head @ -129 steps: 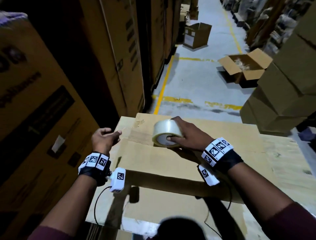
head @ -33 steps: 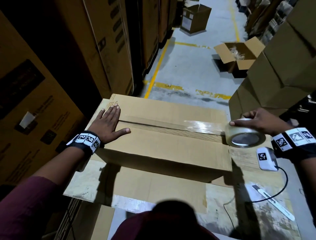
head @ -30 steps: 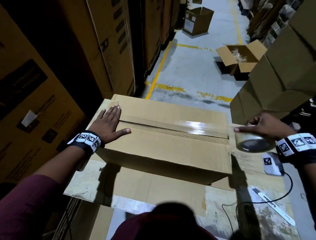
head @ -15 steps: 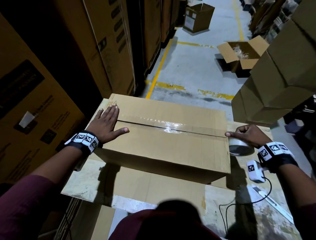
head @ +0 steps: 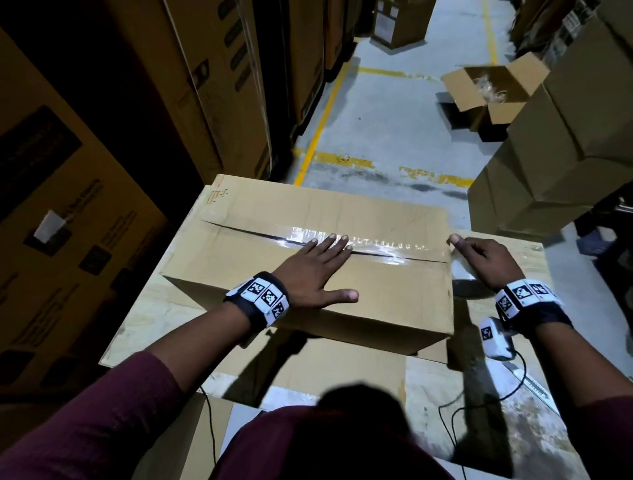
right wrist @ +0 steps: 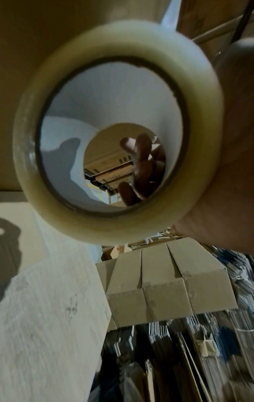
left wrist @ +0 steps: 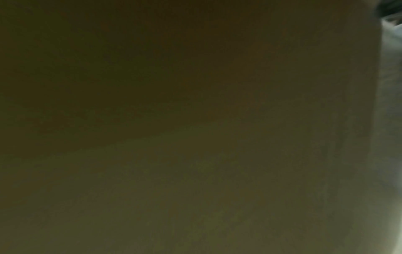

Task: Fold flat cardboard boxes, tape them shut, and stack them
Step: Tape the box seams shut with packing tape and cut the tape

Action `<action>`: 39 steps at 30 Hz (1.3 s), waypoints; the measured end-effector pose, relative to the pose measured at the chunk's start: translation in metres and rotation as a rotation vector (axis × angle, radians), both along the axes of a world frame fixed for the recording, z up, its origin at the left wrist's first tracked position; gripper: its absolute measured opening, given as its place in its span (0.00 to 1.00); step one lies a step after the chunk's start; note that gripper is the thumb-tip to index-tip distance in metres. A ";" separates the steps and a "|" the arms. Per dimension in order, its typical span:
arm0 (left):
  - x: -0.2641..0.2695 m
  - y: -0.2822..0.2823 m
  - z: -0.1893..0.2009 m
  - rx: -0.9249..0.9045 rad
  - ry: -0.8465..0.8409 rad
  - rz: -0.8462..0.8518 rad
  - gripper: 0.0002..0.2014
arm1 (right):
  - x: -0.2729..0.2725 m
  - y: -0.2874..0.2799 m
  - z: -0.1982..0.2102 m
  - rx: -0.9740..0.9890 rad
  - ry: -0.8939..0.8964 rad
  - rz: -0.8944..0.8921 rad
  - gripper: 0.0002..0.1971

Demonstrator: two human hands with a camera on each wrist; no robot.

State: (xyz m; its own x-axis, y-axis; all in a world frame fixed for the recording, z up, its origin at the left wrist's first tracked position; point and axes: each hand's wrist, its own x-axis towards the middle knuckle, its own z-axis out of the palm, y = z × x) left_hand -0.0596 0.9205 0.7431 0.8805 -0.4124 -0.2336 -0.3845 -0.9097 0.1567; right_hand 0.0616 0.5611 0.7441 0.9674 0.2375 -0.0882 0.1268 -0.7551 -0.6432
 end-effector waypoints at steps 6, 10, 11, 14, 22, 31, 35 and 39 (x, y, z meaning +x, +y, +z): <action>0.006 -0.059 0.007 -0.053 0.014 -0.053 0.52 | -0.009 0.008 -0.018 -0.078 -0.012 -0.071 0.34; 0.009 -0.101 0.019 -0.150 0.063 -0.121 0.45 | -0.001 0.006 -0.024 0.111 0.009 -0.143 0.29; 0.011 -0.110 0.024 -0.188 0.083 -0.127 0.43 | 0.000 0.002 -0.025 0.146 0.009 -0.162 0.27; 0.025 -0.124 0.038 -0.325 0.064 -0.084 0.38 | 0.003 -0.014 -0.039 0.315 0.026 -0.237 0.17; 0.113 -0.141 0.064 -0.166 0.092 0.188 0.39 | -0.020 -0.047 -0.067 0.840 0.708 -0.365 0.30; 0.140 -0.144 0.034 0.049 0.080 0.271 0.61 | -0.027 -0.034 -0.070 0.766 0.624 -0.418 0.38; 0.131 -0.139 0.032 0.019 0.091 0.298 0.60 | -0.036 -0.018 -0.086 0.597 0.500 -0.482 0.49; 0.127 -0.140 0.034 0.035 0.125 0.292 0.62 | -0.047 -0.019 -0.093 0.610 0.460 -0.486 0.47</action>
State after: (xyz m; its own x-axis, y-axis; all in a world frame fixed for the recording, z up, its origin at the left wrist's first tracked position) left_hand 0.0670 0.7805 0.7776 0.9241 -0.1363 -0.3571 -0.0861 -0.9845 0.1531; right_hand 0.0148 0.5421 0.6510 0.8733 -0.0561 -0.4840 -0.4861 -0.1699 -0.8572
